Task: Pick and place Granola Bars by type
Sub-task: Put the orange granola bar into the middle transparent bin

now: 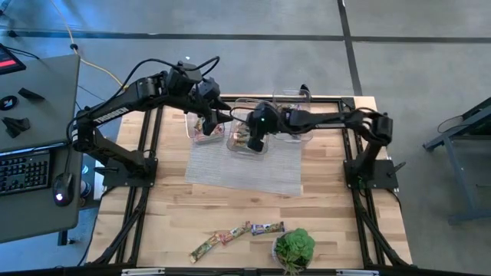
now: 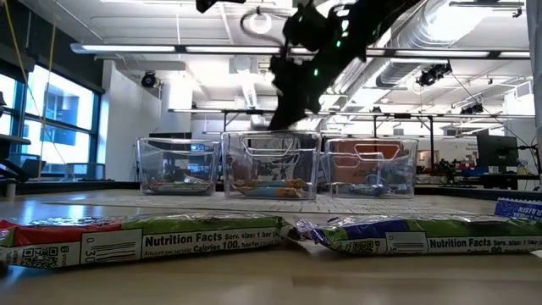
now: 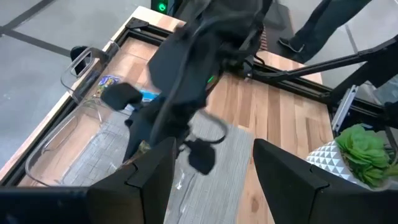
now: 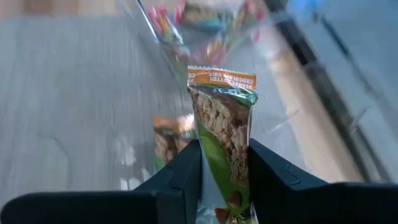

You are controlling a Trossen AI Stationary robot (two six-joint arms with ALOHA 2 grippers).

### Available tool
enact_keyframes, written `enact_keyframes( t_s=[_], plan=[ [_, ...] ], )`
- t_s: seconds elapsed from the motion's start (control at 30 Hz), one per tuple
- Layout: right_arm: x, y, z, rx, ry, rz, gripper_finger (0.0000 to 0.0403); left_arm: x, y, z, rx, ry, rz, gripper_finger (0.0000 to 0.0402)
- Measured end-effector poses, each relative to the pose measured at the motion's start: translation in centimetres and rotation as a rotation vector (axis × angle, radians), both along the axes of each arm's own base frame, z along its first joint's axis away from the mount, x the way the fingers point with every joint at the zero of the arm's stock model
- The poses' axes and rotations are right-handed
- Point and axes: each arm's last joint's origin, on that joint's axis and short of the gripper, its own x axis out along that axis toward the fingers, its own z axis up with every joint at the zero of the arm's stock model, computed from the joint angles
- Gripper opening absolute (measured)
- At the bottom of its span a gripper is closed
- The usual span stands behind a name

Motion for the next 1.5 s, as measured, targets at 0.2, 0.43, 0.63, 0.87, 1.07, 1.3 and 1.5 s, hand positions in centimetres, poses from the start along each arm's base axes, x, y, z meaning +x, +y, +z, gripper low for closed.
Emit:
enact_keyframes(
  t_s=[0.2,0.43,0.63,0.87,1.07,1.3,1.5],
  plan=[
    [0.6,-0.4,-2.5,-0.017,0.079,0.030,0.0099,-0.1,0.0,-0.2,-0.006,0.022,-0.001,0.0209],
    [0.8,0.2,-2.6,-0.048,0.095,0.053,0.0099,-0.1,0.0,-0.2,0.011,0.024,-0.004,0.0209],
    [0.6,0.2,-2.7,-0.064,0.122,0.030,0.0099,-0.1,-0.1,-0.2,-0.005,0.020,-0.016,0.0209],
    [0.6,0.5,-2.8,-0.057,0.139,0.011,0.0099,-0.2,-0.1,-0.4,-0.025,0.041,-0.008,0.0209],
    [0.7,1.1,-2.7,-0.102,0.152,0.013,0.0099,-0.2,-0.1,-0.4,-0.027,0.043,-0.005,0.0209],
    [0.9,1.3,-2.6,-0.067,0.116,-0.020,0.0099,-0.2,-0.1,-0.3,-0.024,0.035,-0.004,0.0209],
    [1.1,1.3,-2.5,-0.051,0.083,-0.040,0.0099,-0.2,-0.1,-0.3,-0.024,0.036,-0.003,0.0209]
  ],
)
